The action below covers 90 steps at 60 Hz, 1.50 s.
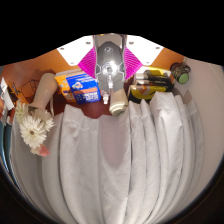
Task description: Arrange mouse
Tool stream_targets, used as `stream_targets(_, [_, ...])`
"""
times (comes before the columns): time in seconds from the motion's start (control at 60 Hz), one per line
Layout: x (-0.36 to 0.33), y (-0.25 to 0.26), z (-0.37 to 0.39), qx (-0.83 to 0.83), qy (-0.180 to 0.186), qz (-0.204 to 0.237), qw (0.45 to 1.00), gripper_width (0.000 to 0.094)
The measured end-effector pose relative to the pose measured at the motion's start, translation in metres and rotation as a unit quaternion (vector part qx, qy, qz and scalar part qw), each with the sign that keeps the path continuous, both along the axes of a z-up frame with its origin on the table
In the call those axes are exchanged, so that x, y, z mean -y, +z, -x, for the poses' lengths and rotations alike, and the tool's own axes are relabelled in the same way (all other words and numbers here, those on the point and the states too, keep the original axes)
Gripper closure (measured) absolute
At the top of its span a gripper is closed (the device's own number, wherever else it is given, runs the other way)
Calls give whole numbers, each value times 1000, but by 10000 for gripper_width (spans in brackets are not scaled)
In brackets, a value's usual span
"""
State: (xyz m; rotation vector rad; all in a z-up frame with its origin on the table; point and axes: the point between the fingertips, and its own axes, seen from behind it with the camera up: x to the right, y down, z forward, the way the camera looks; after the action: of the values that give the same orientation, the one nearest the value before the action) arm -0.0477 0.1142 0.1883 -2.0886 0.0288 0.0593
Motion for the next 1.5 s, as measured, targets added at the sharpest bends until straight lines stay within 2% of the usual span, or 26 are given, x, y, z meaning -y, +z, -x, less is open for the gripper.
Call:
stream_targets(0.183, [14, -128, 54, 6, 24, 96, 995, 612])
stream_targets(0.283, [26, -175, 61, 8, 20, 137, 990, 615])
stream_targets(0.3, [28, -181, 62, 7, 19, 140, 990, 658])
stream_targets(0.317, [30, -186, 63, 6, 18, 144, 989, 614])
stream_targets(0.367, [37, -199, 65, 3, 16, 155, 988, 602])
stream_targets(0.383, [34, -195, 64, 8, 17, 144, 989, 652])
stream_targets(0.433, [36, -197, 65, 23, 26, 142, 989, 650])
stream_targets(0.45, [36, -197, 65, 27, 28, 139, 990, 585])
stream_targets(0.483, [36, -197, 65, 31, 30, 138, 990, 590])
stream_targets(0.517, [35, -197, 66, 32, 31, 135, 990, 516])
stream_targets(0.6, [34, -198, 66, 27, 27, 135, 990, 445])
stream_targets(0.617, [35, -199, 66, 26, 26, 138, 990, 468])
stream_targets(0.65, [37, -200, 65, 22, 23, 146, 989, 405])
stream_targets(0.7, [41, -194, 62, 16, 11, 156, 988, 185])
stream_targets(0.75, [43, -177, 61, 9, 10, 144, 990, 61])
stream_targets(0.917, [75, -102, 53, 12, 24, 98, 995, 63])
stream_targets(1.133, [162, -18, 27, 2, 38, 50, 998, 69])
stream_targets(1.317, [234, 10, -4, 0, 36, 31, 999, 81])
stream_targets(1.5, [284, 13, -25, 9, 40, 18, 999, 81])
